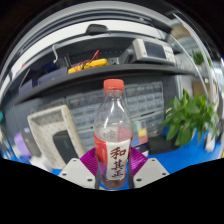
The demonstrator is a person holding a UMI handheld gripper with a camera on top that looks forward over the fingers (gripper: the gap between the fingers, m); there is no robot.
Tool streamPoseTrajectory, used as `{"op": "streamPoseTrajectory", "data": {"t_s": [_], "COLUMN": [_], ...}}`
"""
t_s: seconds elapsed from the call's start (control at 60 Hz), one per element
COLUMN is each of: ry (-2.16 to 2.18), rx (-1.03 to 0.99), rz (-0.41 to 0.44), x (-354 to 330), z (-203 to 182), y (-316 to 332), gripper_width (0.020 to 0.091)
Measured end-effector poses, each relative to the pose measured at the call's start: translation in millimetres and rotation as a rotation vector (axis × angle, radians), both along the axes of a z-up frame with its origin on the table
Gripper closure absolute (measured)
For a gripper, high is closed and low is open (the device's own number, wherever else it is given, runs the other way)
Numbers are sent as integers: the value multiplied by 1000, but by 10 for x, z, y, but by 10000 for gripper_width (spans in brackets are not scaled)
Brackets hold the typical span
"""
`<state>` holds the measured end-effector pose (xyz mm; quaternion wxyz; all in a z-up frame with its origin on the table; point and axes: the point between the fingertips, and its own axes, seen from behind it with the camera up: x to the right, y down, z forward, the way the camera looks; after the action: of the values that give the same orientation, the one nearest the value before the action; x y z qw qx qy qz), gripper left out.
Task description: Pour water
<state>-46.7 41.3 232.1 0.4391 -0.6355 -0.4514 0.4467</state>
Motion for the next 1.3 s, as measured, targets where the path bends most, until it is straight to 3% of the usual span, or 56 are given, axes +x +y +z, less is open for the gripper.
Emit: {"op": "streamPoseTrajectory", "data": {"t_s": [0.15,0.533,0.733,0.95,1.017,1.067,1.3], "ry": [-44,-187,-97,-121,-156,-173,-298], "rx": [176,195,171,155,137,142,123], "rz": [-6,-11,-37,-26,-20,-16,-3], "x": [-8,51,102,121,167,230,890], "z": [-351,-1561,-1505,-1522,-1591,-1631,-1900], "y": [391,749,772,777,741,718,446], "gripper_width": [720,712,705,556,392,342,334]}}
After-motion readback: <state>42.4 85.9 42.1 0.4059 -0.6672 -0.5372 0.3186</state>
